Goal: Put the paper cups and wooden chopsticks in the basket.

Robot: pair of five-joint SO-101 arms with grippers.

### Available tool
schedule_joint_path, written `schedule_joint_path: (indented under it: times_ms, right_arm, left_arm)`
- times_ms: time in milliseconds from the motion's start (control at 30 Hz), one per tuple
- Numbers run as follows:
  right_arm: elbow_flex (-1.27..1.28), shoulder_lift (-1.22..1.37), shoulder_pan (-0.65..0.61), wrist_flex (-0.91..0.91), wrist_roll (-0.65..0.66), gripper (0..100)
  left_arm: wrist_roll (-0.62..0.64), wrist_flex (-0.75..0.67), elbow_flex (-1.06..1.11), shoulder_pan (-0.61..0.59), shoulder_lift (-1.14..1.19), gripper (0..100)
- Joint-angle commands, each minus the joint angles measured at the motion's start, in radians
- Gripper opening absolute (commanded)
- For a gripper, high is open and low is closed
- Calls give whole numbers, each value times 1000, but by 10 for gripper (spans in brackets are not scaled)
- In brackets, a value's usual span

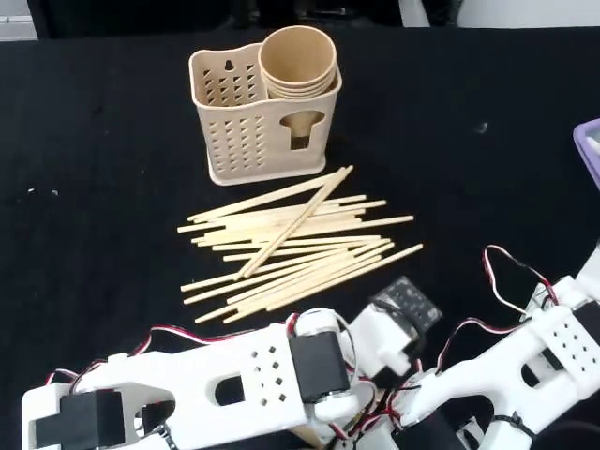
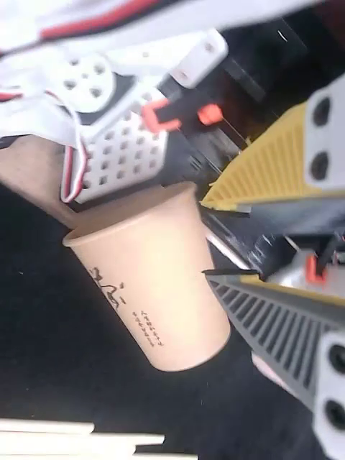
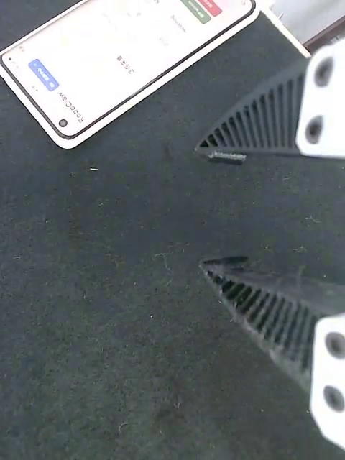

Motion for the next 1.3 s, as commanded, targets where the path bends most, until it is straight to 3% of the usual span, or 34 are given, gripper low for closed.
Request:
schedule_joint_path:
  times_ms: [0, 133, 267, 633, 1267]
  right_arm:
    - [-12, -21, 12, -20, 6, 219]
    - [-8, -21, 12, -25, 8, 219]
    - [-15, -21, 23, -25, 9, 219]
    - [-8, -21, 25, -38, 8, 219]
    - [-7, -21, 23, -38, 9, 219]
  left_arm:
    - [190, -106, 13, 15, -3, 155]
    - [184, -256, 91, 15, -14, 159]
    - [176, -302, 142, -21, -14, 161]
    - [178, -155, 156, -16, -5, 252]
    - [161, -212, 314, -27, -15, 252]
